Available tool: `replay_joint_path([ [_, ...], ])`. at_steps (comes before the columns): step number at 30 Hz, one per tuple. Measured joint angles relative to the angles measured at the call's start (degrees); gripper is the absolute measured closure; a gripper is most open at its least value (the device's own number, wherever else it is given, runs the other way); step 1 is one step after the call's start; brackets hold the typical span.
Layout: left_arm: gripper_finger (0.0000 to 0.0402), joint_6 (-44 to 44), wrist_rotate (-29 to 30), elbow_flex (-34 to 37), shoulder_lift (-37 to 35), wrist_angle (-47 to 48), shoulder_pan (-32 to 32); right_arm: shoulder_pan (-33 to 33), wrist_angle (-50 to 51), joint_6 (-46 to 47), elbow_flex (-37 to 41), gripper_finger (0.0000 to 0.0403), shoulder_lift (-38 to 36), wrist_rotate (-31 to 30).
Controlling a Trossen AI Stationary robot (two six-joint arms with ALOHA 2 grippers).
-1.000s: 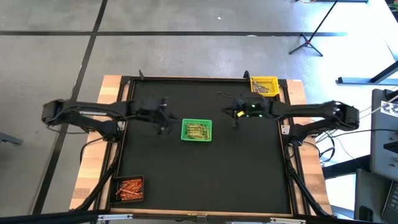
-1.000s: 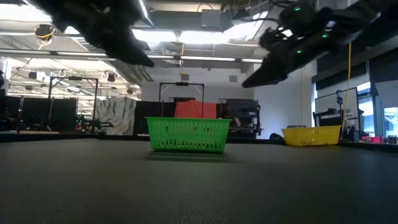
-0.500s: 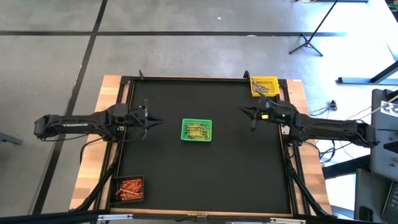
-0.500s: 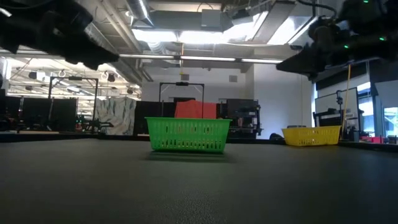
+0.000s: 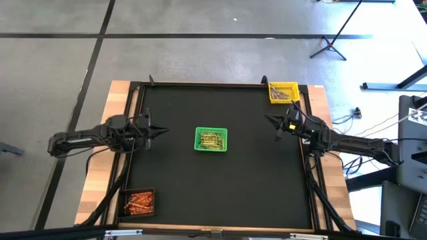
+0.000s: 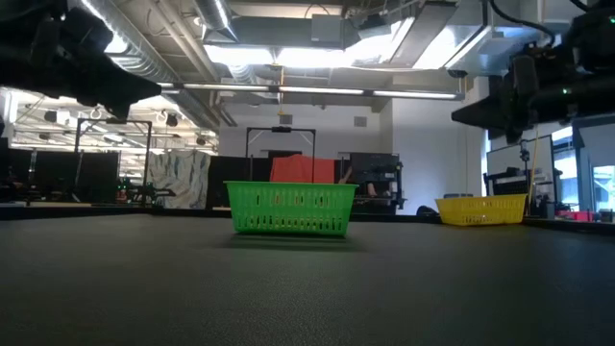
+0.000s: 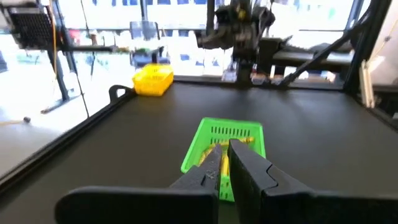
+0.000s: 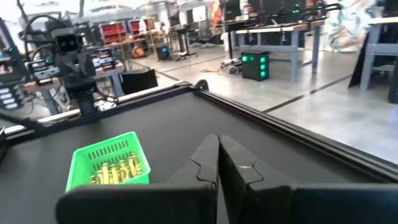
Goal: Sort crayons
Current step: Return to Home Position
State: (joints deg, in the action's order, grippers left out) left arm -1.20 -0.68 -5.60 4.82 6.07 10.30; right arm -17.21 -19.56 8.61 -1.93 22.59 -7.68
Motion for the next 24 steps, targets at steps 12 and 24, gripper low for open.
replay_joint_path([
  [12,0.0386,-0.20,-1.34,2.33,-4.70,1.09,-2.07,7.07,15.14,-1.07,1.54,0.0401,-11.07,-5.71],
  [24,0.0386,0.20,0.50,2.31,-4.50,1.46,-2.24,11.96,17.74,-6.01,1.50,0.0400,-16.43,2.72],
])
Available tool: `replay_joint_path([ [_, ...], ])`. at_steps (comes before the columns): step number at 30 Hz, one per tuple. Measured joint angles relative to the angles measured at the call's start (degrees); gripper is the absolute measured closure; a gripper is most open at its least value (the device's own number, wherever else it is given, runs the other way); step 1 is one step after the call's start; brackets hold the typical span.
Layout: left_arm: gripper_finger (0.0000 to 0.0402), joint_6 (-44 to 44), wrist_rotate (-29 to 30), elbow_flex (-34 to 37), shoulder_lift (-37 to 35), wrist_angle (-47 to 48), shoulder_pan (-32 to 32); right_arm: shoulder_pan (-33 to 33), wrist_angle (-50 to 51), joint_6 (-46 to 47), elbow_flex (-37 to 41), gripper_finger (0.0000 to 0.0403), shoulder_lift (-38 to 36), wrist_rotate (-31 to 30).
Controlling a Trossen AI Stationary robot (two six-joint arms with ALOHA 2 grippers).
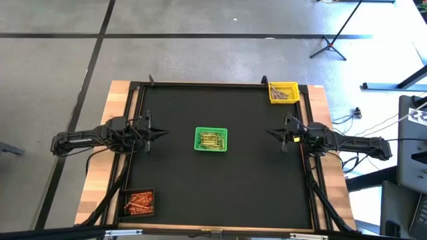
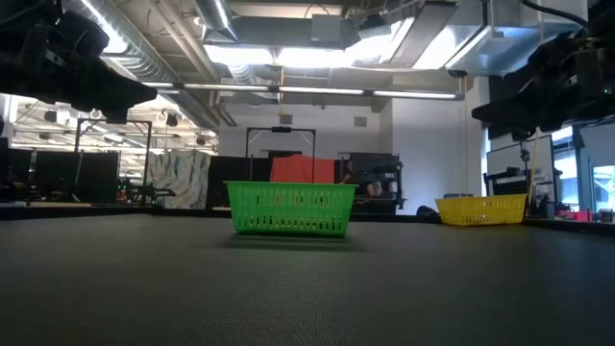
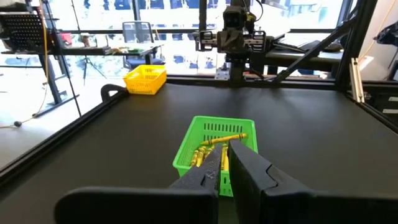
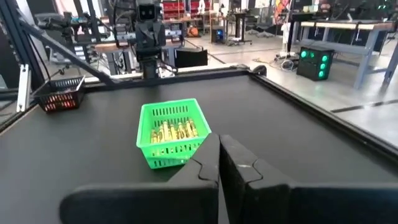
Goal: Sort crayons
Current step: Return to Home Position
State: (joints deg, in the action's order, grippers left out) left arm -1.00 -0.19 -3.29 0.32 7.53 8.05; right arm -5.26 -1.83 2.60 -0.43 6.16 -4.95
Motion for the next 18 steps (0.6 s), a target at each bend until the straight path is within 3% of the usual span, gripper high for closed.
replay_joint_path([
  [18,0.0386,0.07,-0.02,0.00,0.04,-0.48,0.00,0.00,0.17,3.42,0.00,0.0400,0.13,0.07],
])
